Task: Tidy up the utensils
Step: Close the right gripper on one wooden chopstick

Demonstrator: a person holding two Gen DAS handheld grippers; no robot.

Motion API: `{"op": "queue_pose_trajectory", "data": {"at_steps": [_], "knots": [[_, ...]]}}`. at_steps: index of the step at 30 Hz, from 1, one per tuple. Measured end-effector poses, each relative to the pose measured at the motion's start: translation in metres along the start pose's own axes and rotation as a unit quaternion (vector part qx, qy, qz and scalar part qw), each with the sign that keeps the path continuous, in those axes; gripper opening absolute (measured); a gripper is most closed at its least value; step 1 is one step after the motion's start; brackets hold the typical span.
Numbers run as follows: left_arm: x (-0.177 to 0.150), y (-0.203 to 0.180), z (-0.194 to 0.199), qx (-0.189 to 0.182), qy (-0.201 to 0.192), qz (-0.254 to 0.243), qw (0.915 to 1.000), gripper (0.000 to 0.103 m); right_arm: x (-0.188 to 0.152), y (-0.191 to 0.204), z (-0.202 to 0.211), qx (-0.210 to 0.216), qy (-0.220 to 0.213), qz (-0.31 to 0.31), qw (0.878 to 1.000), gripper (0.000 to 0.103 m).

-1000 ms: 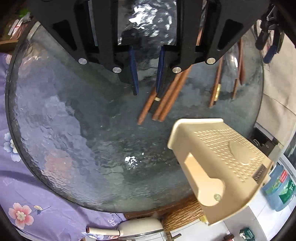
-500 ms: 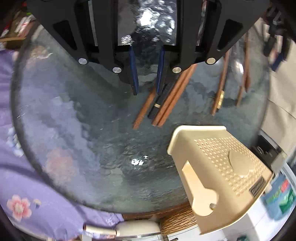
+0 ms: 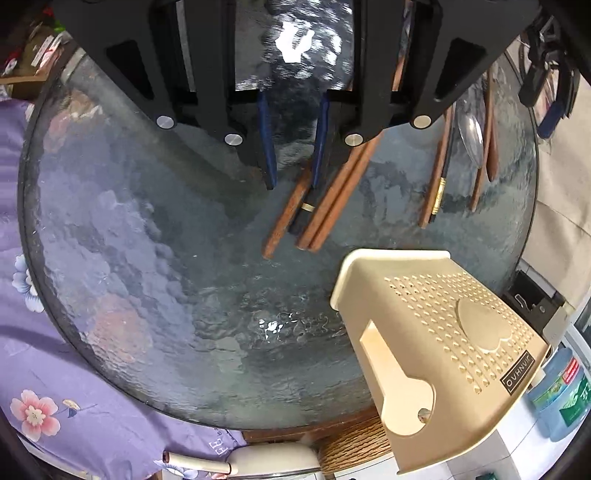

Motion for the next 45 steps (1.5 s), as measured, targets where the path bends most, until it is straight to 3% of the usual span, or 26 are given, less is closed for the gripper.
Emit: {"op": "queue_pose_trajectory", "data": {"at_steps": [7,13,22,39,45], "knots": [[-0.001,-0.005,-0.001,-0.002,0.002,-0.002,1.0,0.082,0.004,0.006,-0.007,0.02,0.017,-0.009,1.0,0.02],[0.0,-0.003,-0.001,0.001,0.002,-0.004,1.0,0.082,0.006,0.015,-0.007,-0.021,0.008,0.029,0.999,0.018],[0.0,0.0,-0.005,0.002,0.008,0.002,1.0,0.082,0.009,-0.017,-0.003,0.003,0.022,-0.008,1.0,0.017],[0.011,-0.011,-0.013,0.0,0.021,-0.015,0.9997,0.082,-0.004,0.014,-0.008,-0.037,0.0,0.05,0.998,0.017],[0.038,-0.021,-0.037,-0.004,0.048,-0.038,0.9981,0.064,-0.008,0.021,-0.01,-0.051,-0.01,0.067,0.996,0.017]]}}
Point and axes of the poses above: each gripper's, at about its wrist camera, not at the fingertips, and z roughly against the way its jaws point, y to its left, x to its top, the point moved 8 cm from there along -z, roughly the way its jaws point, and after that the axes turned 5 degrees about -z, right-handed, at the moved point
